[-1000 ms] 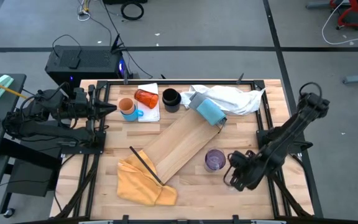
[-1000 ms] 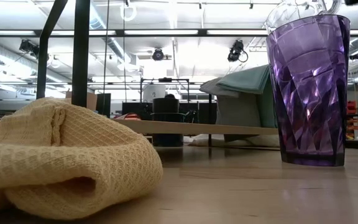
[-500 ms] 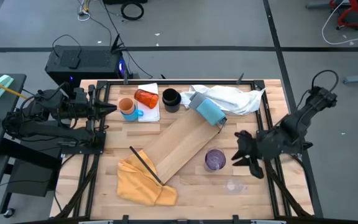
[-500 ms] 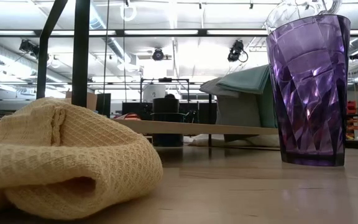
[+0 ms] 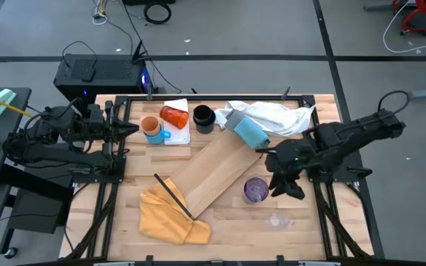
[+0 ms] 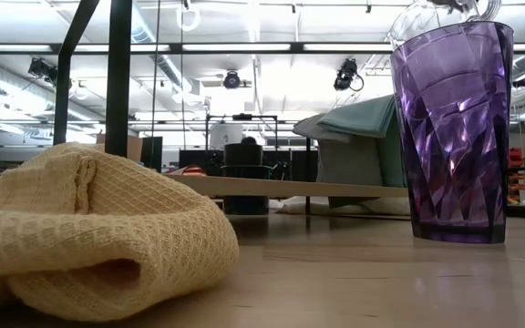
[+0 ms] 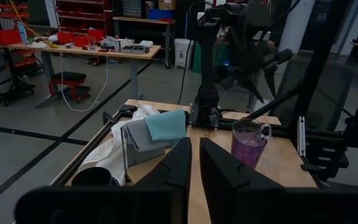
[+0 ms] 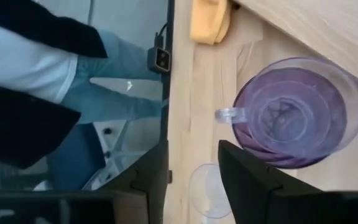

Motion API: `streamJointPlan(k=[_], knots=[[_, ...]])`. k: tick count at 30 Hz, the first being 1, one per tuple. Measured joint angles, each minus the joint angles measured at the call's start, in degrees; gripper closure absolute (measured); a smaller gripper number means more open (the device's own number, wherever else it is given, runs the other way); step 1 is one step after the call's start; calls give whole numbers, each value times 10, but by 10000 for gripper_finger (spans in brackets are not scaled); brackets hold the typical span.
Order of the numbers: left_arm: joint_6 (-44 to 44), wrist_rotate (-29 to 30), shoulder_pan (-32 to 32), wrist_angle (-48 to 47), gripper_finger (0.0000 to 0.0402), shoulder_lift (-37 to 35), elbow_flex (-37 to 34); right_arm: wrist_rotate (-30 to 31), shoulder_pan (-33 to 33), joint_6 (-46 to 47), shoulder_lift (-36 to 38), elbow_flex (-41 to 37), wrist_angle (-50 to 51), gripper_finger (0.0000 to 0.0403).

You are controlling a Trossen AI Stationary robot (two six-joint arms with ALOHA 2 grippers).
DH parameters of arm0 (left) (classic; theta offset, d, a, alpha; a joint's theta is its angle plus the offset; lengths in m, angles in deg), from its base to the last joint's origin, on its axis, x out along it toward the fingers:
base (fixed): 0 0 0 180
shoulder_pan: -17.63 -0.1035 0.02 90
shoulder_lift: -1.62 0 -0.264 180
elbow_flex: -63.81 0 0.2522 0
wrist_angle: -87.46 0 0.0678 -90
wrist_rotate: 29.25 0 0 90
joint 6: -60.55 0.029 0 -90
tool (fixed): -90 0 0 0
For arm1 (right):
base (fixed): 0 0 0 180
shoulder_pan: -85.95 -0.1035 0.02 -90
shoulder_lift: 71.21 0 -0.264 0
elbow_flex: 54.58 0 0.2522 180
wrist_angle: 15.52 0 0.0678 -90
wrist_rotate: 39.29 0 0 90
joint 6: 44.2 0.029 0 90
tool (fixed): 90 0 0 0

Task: Stack small to large cups/mugs on shelf
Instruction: Stack the transparent mug on the mug

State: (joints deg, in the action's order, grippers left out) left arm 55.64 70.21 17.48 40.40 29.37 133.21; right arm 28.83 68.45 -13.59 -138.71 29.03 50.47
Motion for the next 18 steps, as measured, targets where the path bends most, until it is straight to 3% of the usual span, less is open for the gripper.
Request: streamJointPlan(k=[7, 18], knots=[[0, 0, 0, 0, 363, 0, 0, -9, 26, -94, -35, 0, -17, 222], [2, 0, 0, 0, 361, 0, 0, -29, 29, -166, -81, 0, -15, 222]])
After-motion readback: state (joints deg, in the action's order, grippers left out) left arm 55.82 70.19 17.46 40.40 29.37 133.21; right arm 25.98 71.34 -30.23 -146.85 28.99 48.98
